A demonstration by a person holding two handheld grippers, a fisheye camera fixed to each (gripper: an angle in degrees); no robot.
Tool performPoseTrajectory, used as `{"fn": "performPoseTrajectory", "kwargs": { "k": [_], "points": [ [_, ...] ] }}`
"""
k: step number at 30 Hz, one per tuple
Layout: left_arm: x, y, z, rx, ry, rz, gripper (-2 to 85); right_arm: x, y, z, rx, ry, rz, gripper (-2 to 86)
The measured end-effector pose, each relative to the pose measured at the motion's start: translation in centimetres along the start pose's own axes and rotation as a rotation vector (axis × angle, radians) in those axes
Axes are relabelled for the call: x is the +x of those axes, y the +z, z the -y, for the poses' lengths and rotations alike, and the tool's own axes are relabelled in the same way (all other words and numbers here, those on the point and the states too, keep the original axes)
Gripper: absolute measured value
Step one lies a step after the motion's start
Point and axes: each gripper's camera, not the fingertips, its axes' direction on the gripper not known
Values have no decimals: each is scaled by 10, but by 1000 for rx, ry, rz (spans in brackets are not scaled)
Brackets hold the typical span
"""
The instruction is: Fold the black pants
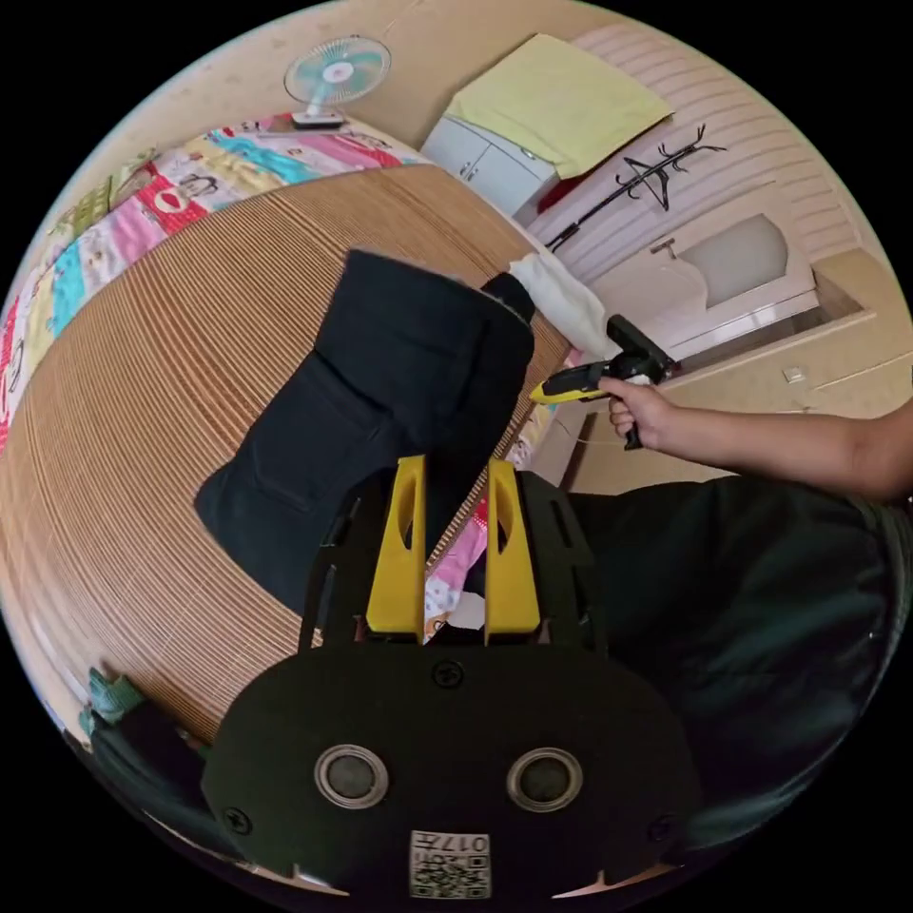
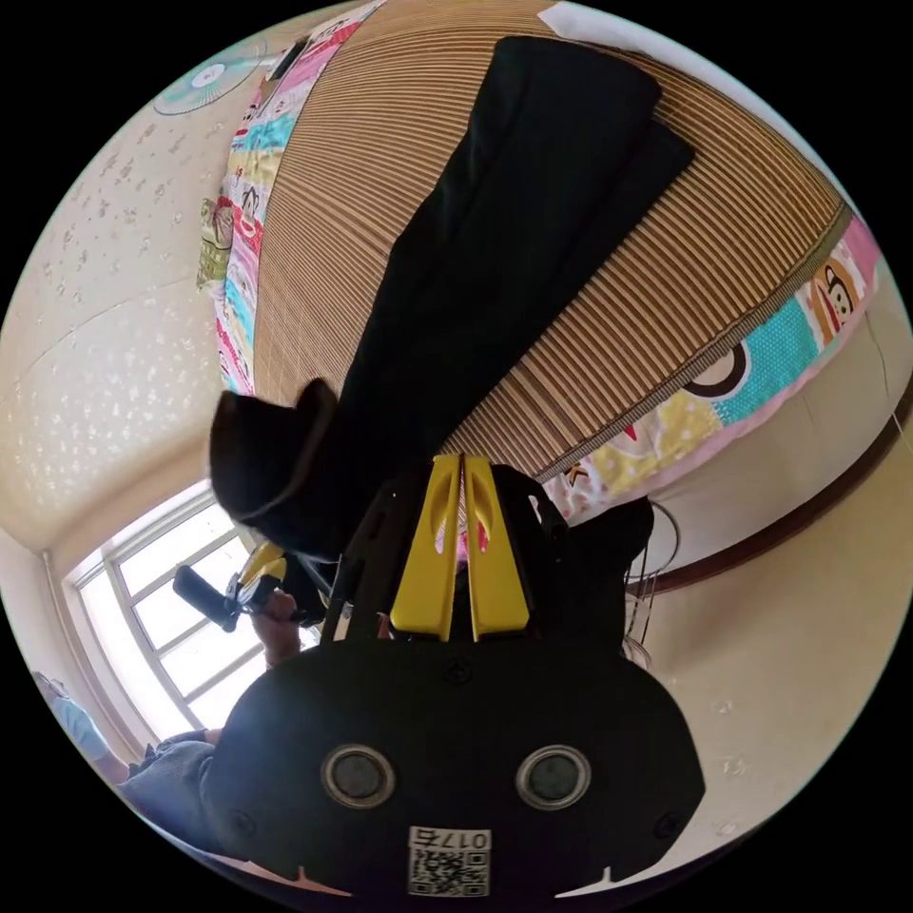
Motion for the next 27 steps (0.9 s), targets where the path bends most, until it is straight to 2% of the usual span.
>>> {"fn": "performPoseTrajectory", "kwargs": {
  "k": [4,8,10,12,13,15,19,21,24,27],
  "points": [
    [-40,-20,-27,173,-191,-42,81,10,-10,8,3,-8,67,4],
    [-129,-30,-79,196,-608,60,164,0,3,22,-63,-100,124,3],
    [-167,-18,-99,166,-757,20,200,-19,18,33,-114,-169,82,3],
    [-208,10,-120,145,-882,-134,206,-39,30,41,-146,-229,14,3],
    [-216,20,-123,138,-895,-194,206,-52,38,46,-160,-263,-46,3],
    [-235,58,-127,130,-915,-450,198,-69,48,54,-152,-308,-164,3],
    [-246,64,-132,132,-918,-567,159,-80,82,73,-153,-304,-488,3],
    [-241,58,-119,110,-800,-766,107,-69,95,80,-147,-205,-514,2],
    [-208,9,-93,167,-608,-801,90,-56,98,78,-114,-115,-396,2],
    [-172,-55,-69,211,-479,-740,87,-51,120,68,-254,-166,-146,2]
  ]
}}
